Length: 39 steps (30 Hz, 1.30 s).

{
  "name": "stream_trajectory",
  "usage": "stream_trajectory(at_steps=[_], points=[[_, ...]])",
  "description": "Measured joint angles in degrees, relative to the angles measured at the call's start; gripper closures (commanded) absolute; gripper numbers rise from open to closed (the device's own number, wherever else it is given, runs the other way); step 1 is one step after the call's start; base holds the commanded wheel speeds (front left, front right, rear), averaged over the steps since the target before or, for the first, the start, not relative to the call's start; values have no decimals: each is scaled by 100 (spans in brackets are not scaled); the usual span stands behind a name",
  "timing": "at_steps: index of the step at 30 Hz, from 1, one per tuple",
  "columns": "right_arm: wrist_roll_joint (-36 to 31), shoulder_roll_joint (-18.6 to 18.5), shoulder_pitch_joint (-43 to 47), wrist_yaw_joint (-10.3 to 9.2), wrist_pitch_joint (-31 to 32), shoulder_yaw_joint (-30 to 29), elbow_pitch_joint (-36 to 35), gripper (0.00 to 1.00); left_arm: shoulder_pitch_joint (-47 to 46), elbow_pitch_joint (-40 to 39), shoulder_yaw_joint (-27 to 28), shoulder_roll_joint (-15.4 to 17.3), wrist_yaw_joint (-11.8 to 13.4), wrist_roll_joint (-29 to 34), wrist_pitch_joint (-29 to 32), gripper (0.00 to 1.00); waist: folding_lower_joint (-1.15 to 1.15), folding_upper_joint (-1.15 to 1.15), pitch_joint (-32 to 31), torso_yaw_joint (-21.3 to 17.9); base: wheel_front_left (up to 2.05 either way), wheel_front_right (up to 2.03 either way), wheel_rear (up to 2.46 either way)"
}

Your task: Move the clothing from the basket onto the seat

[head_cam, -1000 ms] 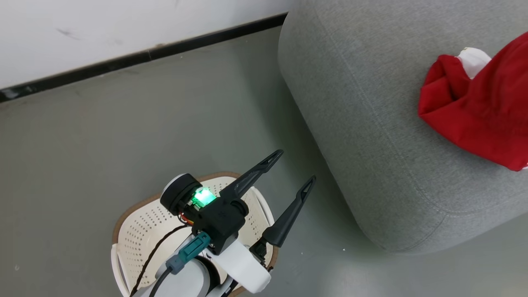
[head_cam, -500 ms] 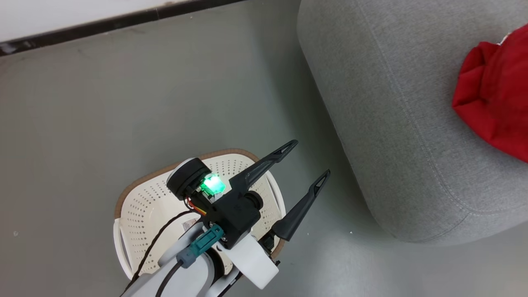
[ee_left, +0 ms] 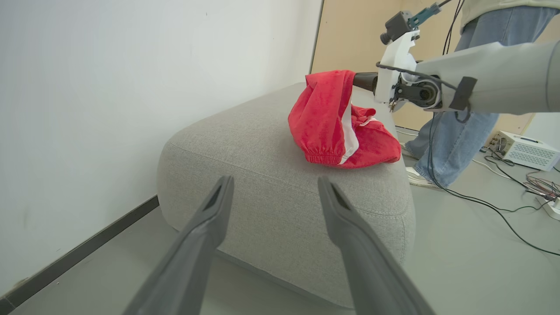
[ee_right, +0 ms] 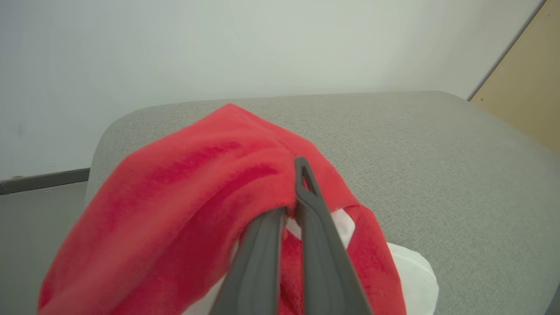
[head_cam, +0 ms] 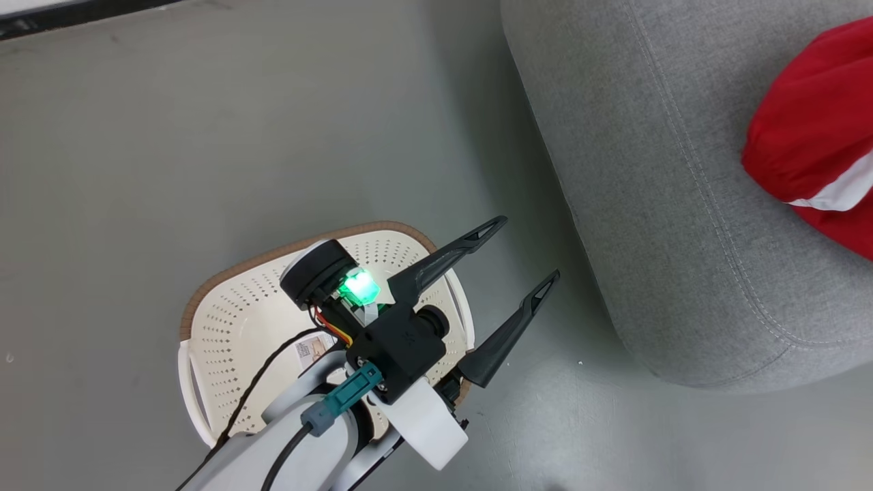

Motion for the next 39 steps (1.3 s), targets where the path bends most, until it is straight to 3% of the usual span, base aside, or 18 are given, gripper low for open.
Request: stream_trajectory(at_steps=[11,12,13,16,18,19,39], points=[[-45,132,-4,0,-53,-8,318,98,-41,86,-137,90,-9,-7,-8,0,0,0,44,-180,0,0,0],[-56,145,-4,0,-54,-22,347,86,-41,93,-163,89,-10,-14,-13,0,0,0,34,-190,0,0,0],[-78,158,-4,0,-55,-31,375,86,-41,101,-177,89,-24,-32,-16,0,0,0,24,-199,0,0,0],[-78,178,-8,0,-58,-57,449,44,-41,131,-207,89,-29,-56,-59,0,0,0,-12,-220,0,0,0],[-79,178,-8,0,-59,-73,476,5,-41,151,-224,87,-30,-59,-60,0,0,0,-37,-232,0,0,0],[-78,178,-8,0,-59,-87,489,0,-41,158,-230,87,-34,-69,-67,0,0,0,-51,-238,0,0,0],[146,15,464,0,-179,-21,419,0,-32,387,-236,4,-34,-257,-319,0,0,0,-384,-444,0,0,0]])
